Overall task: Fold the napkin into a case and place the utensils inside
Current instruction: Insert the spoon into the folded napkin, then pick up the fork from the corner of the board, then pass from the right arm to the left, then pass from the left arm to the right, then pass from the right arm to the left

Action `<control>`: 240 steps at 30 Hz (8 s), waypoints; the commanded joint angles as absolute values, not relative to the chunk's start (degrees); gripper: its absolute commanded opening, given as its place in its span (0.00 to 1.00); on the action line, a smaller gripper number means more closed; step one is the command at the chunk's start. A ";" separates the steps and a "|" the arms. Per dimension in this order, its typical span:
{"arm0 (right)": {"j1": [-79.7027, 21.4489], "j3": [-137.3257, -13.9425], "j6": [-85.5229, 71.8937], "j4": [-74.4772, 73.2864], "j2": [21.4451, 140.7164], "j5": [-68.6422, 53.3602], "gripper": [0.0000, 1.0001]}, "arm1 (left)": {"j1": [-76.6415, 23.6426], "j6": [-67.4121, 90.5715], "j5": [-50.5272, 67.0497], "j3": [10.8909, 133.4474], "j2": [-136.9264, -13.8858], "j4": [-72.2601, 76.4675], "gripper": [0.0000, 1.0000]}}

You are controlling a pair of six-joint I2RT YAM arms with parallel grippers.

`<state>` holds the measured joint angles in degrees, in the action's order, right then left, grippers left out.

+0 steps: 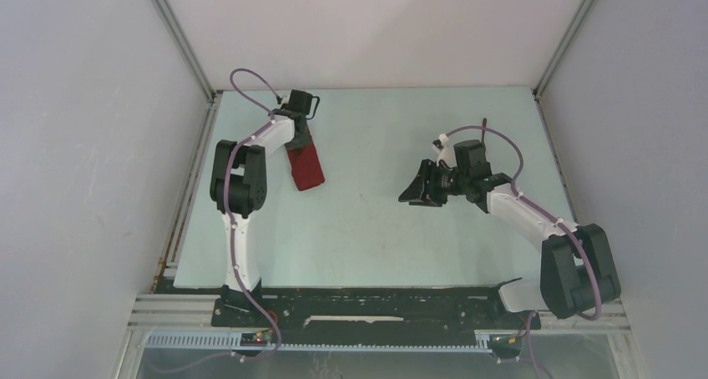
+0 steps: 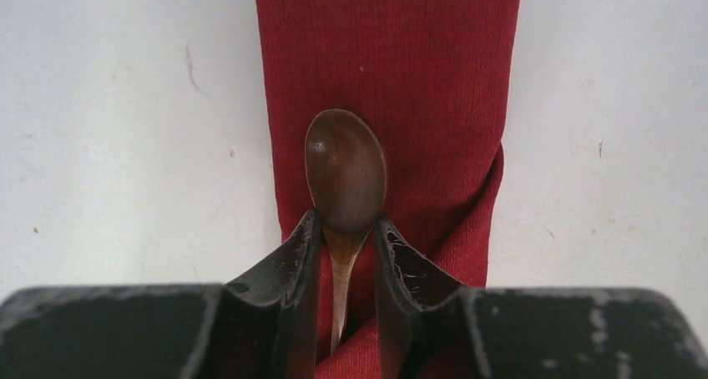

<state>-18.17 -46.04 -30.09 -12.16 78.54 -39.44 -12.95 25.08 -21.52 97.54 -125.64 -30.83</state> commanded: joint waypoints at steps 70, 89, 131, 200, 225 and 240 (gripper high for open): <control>4.55 -123.47 -4.12 -56.99 141.36 0.96 0.21 | -14.81 29.66 24.28 62.87 -57.64 -32.93 0.81; -21.19 -70.32 20.62 -16.87 93.49 -1.98 0.00 | -5.94 29.19 37.29 64.46 -64.41 -32.48 0.82; -59.68 -63.85 28.95 -18.95 81.60 4.66 0.12 | -11.98 22.46 43.44 52.36 -66.03 -22.97 0.00; -34.34 -61.43 -81.87 1.14 89.17 -22.43 0.34 | -67.00 -29.84 -35.06 39.90 -53.08 5.80 0.00; -39.52 -61.43 -47.88 13.93 85.05 -17.34 0.00 | -33.52 46.51 22.67 59.49 -60.01 -28.13 0.93; -41.13 -61.44 -45.75 13.43 83.50 -16.87 0.00 | -33.83 38.54 8.28 62.25 -65.32 -33.16 0.53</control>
<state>-40.36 -59.42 -47.70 11.73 85.76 -17.76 -33.85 40.64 12.05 60.66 -64.71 -33.71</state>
